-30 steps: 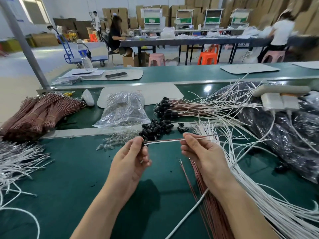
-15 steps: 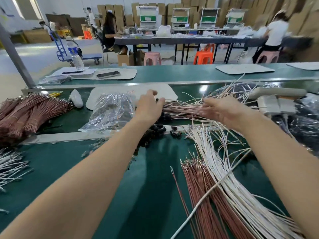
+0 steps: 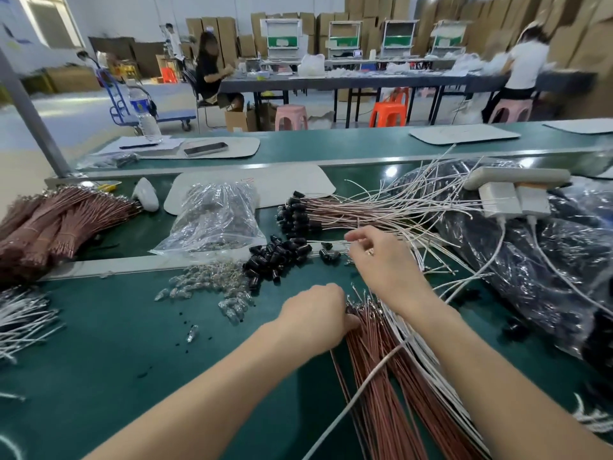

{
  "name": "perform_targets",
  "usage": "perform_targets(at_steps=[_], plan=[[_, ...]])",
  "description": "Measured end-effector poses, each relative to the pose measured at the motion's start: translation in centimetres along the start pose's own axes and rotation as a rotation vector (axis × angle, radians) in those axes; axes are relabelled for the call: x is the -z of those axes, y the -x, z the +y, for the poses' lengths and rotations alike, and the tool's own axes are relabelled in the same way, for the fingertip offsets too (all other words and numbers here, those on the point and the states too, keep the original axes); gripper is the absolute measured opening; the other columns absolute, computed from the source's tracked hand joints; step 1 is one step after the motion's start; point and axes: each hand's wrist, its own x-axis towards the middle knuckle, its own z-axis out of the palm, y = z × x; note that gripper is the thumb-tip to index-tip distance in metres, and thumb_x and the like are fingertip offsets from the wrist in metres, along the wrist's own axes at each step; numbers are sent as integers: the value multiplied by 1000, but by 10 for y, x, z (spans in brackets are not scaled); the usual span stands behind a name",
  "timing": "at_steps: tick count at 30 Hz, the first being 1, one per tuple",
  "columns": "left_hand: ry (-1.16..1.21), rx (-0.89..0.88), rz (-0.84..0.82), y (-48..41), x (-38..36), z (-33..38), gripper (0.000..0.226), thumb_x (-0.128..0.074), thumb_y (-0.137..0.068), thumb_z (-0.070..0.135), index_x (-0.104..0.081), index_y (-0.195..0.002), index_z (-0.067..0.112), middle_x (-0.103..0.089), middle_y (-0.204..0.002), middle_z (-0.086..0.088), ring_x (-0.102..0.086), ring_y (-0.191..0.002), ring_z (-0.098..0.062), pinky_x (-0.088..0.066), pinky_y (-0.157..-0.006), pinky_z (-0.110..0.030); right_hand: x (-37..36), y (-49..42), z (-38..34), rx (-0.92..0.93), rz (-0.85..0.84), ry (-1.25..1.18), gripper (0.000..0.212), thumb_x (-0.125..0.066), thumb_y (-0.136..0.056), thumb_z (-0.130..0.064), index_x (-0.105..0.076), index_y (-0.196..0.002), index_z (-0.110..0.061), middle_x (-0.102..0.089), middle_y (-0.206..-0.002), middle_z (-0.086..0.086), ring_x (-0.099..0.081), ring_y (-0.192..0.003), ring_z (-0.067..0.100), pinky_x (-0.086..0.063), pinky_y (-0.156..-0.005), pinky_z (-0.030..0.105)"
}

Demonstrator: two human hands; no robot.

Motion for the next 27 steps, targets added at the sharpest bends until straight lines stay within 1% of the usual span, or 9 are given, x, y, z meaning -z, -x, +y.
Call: perform_targets(at_steps=[2,4,6,9,11,14,18,21,27], plan=[[129,25,-47,-4,4,2,26,-61,-98,35,-58,-90,10,-57,-80,-4,-58,-76,-27,-44,-64,-32,-12,-4,-6,1,-112,52,24,-51,-100,-20,-67,-118,-25,-68,-88,-11,-64,-73,8,-47,-65,20],[288,25,-75,-5,10,-1,22,-62,-97,27,-56,-84,10,-53,-70,-4,-51,-62,-21,-40,-56,-29,-22,-12,-11,8,-196,142,32,-51,-100,-18,-64,-130,-20,-70,-108,1,-64,-94,18,-47,-81,27],[476,51,-106,-3,12,-7,19,-61,-96,22,-55,-82,10,-54,-69,-7,-48,-59,-22,-40,-53,-27,-29,-20,-11,17,-247,263,39,-51,-101,-18,-58,-139,-19,-62,-129,9,-59,-112,24,-46,-93,32],[777,96,-99,2,12,-20,14,-59,-98,16,-59,-85,12,-62,-76,-6,-52,-60,-15,-46,-48,-20,-39,-29,-11,26,-318,464,44,-50,-103,-24,-49,-147,-19,-51,-141,14,-53,-126,32,-44,-102,40],[971,101,-77,4,9,-28,11,-60,-99,15,-63,-89,13,-65,-74,-2,-50,-54,-8,-47,-47,-17,-45,-33,-12,32,-332,566,41,-50,-104,-29,-52,-144,-18,-50,-137,13,-54,-124,32,-47,-100,42],[1161,105,-50,9,3,-37,11,-64,-99,19,-63,-103,8,-60,-85,-8,-51,-58,-8,-50,-52,-20,-50,-36,-13,66,-298,672,32,-53,-103,-33,-55,-131,-19,-53,-128,8,-58,-117,31,-51,-91,43],[1237,73,35,13,-3,-41,6,-60,-100,16,-62,-100,11,-64,-85,-2,-59,-65,-10,-55,-59,-23,-52,-35,-12,113,-257,688,14,-51,-103,-25,-57,-116,-21,-60,-120,3,-61,-110,29,-50,-85,40],[1258,59,123,14,-6,-43,7,-57,-101,12,-64,-100,11,-67,-88,-4,-64,-68,-10,-56,-63,-22,-51,-33,-10,142,-250,703,23,-48,-102,-15,-54,-123,-23,-61,-123,2,-62,-108,28,-51,-84,41],[1200,91,247,15,-7,-39,8,-57,-100,10,-66,-99,11,-68,-84,-7,-62,-70,-14,-57,-61,-22,-41,-19,-2,104,-82,267,39,-47,-102,-17,-51,-140,-24,-56,-123,2,-59,-101,20,-52,-86,41]])
